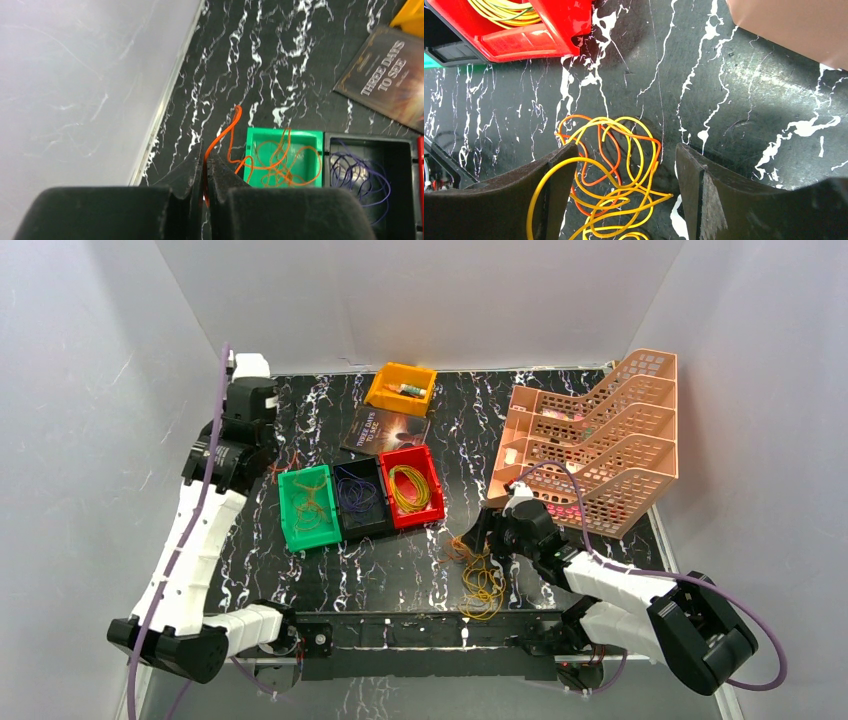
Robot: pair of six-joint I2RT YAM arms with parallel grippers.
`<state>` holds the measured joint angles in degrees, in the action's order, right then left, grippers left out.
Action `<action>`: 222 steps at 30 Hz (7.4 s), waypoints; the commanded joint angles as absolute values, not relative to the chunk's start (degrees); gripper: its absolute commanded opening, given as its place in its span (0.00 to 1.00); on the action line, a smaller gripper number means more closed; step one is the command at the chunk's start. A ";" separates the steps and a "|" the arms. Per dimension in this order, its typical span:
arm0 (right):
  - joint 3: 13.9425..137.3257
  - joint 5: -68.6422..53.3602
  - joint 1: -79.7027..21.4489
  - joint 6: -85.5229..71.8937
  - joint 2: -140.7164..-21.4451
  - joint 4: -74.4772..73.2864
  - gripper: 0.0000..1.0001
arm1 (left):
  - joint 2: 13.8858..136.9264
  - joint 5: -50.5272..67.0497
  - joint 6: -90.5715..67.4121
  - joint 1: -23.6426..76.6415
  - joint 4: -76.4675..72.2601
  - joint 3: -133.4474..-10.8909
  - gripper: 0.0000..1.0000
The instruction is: Untangle the cables
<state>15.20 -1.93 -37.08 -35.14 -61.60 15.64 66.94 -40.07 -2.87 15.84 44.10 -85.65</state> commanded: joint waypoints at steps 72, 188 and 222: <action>16.30 -2.46 -36.87 -35.20 -60.83 19.12 0.80 | 84.85 -28.78 -10.63 14.15 32.70 -61.25 0.32; 21.61 -0.52 -36.87 -28.50 -45.06 0.70 0.80 | 95.36 7.31 -24.47 54.97 -13.47 -45.68 0.20; 20.48 -0.45 -36.91 -31.47 -61.98 7.30 0.75 | 75.80 -2.60 -20.39 54.96 5.96 -51.52 0.00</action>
<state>20.73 -2.24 -37.08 -30.26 -60.40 3.84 81.45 0.43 -22.09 54.63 1.76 -48.25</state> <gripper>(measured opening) 0.759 0.013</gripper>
